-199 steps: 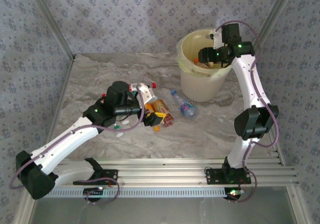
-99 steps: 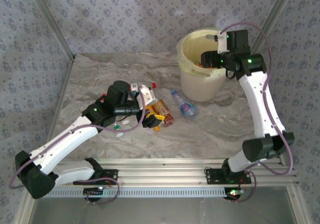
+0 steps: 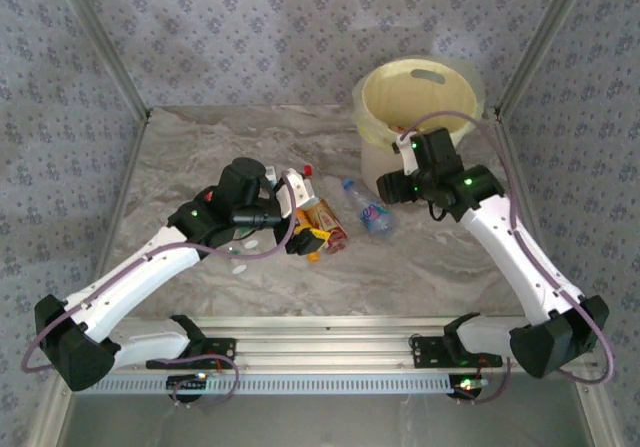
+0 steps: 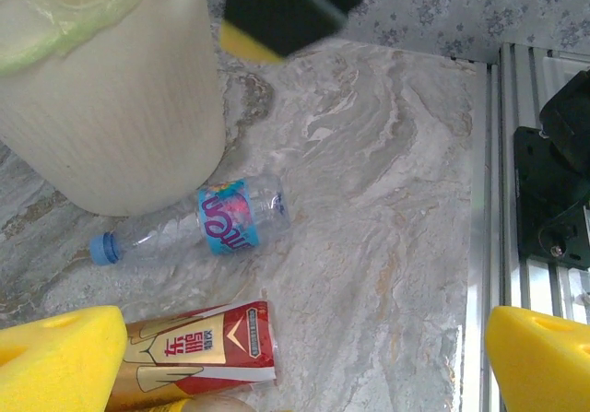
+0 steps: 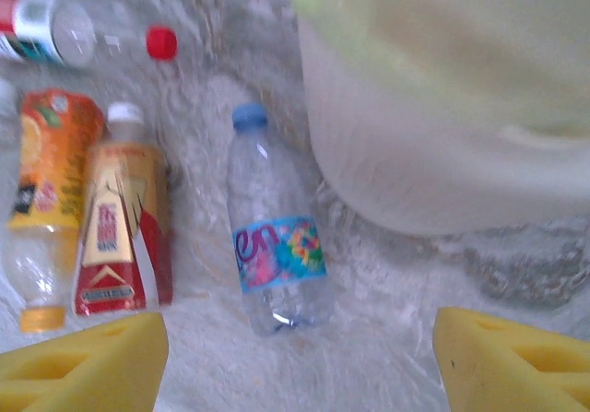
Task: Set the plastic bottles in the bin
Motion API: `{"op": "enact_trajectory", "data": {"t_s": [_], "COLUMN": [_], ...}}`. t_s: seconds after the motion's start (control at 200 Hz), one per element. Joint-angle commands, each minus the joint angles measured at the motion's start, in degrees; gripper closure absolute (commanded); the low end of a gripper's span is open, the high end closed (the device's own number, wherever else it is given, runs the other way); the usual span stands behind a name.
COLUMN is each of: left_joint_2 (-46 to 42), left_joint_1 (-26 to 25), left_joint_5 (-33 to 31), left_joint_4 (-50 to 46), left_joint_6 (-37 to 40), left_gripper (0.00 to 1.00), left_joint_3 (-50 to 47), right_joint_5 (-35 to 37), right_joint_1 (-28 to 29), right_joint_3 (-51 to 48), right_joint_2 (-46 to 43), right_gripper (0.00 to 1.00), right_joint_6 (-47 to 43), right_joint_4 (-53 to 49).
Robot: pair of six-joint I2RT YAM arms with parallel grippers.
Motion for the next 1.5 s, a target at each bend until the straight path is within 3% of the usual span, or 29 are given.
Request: {"op": "enact_trajectory", "data": {"t_s": [0.0,0.34,0.929,1.499], "left_joint_2": [0.58,1.55,0.62,0.85], "left_joint_1": [-0.55,-1.22,-1.32,-1.44], "left_joint_5": [-0.52,-5.40,-5.36,-5.30], "left_joint_4": [0.93,7.84,6.64,6.01], "left_joint_6": [-0.96,-8.16,-5.63,-5.20], "left_gripper": [0.00,0.01,0.00,0.01], "left_joint_3": [1.58,-0.55,-0.57,-0.37], "right_joint_5": [1.37,-1.57,-1.29,4.96], "right_joint_1": [1.10,1.48,2.00,5.73], "right_joint_3": [-4.09,-9.01,-6.90,-7.34], "right_joint_2": [-0.27,7.26,23.55,30.89], "right_gripper": [0.21,0.16,0.15,0.22], "right_joint_6": [1.15,-1.82,-3.34,-1.93], "right_joint_4": [2.43,5.50,9.30,11.65]}}
